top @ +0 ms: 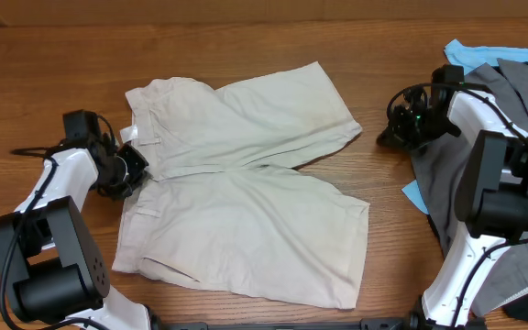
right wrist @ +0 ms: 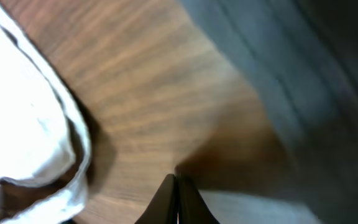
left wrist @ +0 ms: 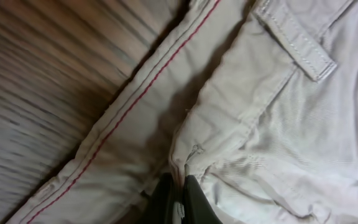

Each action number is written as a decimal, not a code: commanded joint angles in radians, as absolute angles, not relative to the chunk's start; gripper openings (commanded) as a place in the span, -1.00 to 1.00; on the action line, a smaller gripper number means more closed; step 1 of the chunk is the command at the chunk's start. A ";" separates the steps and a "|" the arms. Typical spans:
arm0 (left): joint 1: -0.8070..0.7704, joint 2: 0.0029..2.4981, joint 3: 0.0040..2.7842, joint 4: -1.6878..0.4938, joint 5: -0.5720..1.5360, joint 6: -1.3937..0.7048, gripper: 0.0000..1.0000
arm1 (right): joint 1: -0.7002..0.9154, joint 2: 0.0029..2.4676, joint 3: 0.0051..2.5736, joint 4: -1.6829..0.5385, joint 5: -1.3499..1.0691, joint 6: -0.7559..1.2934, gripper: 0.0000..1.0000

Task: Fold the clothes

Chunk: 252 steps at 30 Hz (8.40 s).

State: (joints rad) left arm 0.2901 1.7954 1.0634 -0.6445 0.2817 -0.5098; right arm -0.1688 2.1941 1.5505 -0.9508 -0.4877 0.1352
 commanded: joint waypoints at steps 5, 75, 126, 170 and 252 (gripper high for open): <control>0.307 1.797 1.117 -0.663 0.207 -0.478 0.01 | -0.163 1.949 1.593 -1.076 -0.326 0.183 -0.59; 0.030 1.681 0.932 -0.547 0.164 -0.358 1.00 | 0.228 1.775 1.109 -0.628 -0.069 0.255 0.68; 0.409 1.531 0.696 -0.558 0.001 -0.646 0.79 | 0.227 1.453 1.457 -1.365 0.088 0.629 1.00; 0.409 1.527 0.830 -0.842 0.128 -0.516 -0.85 | 0.461 1.217 0.623 -0.896 -0.361 1.312 0.88; 0.412 1.213 1.088 -1.291 0.330 -0.167 -0.92 | 0.213 1.172 1.246 -1.114 0.096 0.753 -0.93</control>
State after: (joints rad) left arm 0.4122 1.2812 1.0451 -1.2900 0.3336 -0.1604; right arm 0.2703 1.1900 1.1580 -1.1191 0.0261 0.8715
